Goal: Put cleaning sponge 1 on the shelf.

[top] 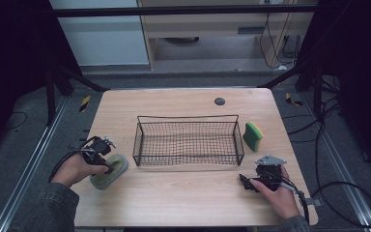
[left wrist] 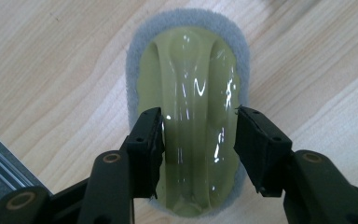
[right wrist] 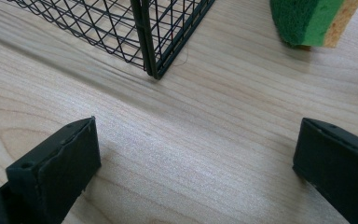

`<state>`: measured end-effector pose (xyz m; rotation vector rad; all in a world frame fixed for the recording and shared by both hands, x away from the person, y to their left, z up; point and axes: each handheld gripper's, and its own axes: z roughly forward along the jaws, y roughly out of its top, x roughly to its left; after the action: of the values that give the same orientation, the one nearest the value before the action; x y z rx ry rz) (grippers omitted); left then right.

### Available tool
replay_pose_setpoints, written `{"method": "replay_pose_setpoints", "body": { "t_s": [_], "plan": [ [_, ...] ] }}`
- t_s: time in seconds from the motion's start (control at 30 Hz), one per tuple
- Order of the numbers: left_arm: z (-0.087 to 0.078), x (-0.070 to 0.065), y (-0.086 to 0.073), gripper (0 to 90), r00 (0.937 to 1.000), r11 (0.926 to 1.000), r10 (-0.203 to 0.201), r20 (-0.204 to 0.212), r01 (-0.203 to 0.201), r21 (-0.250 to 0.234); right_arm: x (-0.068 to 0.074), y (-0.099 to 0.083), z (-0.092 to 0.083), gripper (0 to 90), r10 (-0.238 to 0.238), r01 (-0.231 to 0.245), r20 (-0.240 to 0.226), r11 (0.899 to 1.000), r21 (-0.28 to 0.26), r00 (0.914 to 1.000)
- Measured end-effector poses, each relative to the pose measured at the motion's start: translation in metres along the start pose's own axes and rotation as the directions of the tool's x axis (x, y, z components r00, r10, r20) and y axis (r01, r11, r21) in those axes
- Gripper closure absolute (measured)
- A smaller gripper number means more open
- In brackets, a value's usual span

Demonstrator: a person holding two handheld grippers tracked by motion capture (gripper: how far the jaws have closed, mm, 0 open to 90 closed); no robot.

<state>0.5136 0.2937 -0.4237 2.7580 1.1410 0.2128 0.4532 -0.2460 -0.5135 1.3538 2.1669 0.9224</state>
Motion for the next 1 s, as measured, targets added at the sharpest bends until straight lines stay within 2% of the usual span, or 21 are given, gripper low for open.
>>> {"method": "replay_pose_setpoints", "body": {
  "t_s": [0.43, 0.53, 0.57, 0.73, 0.77, 0.93, 1.0],
  "plan": [
    [0.005, 0.005, 0.004, 60.5, 0.9998, 0.9996, -0.018, 0.004, 0.018, 0.022, 0.0, 0.0, 0.0, 0.7, -0.001, 0.001, -0.001, 1.0, 0.0, 1.0],
    [0.005, 0.005, 0.003, 69.7, 0.9997, 0.9994, -0.023, 0.009, 0.023, 0.024, 0.0, 0.0, 0.0, 0.7, -0.002, 0.002, 0.0, 1.0, 0.0, 1.0],
    [0.004, 0.006, 0.003, 69.7, 0.9997, 0.9995, -0.022, 0.012, 0.022, 0.022, 0.0, 0.0, 0.0, 0.7, -0.002, 0.002, 0.0, 1.0, 0.0, 1.0],
    [-0.014, 0.002, -0.005, 70.2, 0.9998, 0.9993, 0.004, -0.021, -0.005, -0.038, 0.0, 0.0, 0.0, 0.7, -0.002, 0.002, -0.003, 1.0, 0.0, 1.0],
    [-0.014, 0.002, -0.005, 70.2, 0.9998, 0.9993, 0.004, -0.021, -0.005, -0.038, 0.0, 0.0, 0.0, 0.7, -0.002, 0.002, -0.003, 1.0, 0.0, 1.0],
    [-0.037, -0.003, -0.016, 70.3, 0.9975, 0.9919, 0.043, -0.056, -0.049, -0.117, -0.001, 0.0, 0.0, 0.7, -0.011, 0.011, -0.011, 1.0, 0.001, 0.9999],
    [-0.045, -0.005, -0.019, 70.4, 0.9966, 0.9856, 0.057, -0.059, -0.065, -0.156, -0.001, 0.001, 0.001, 0.7, -0.011, 0.011, -0.009, 1.0, 0.001, 0.9999]
  ]
}}
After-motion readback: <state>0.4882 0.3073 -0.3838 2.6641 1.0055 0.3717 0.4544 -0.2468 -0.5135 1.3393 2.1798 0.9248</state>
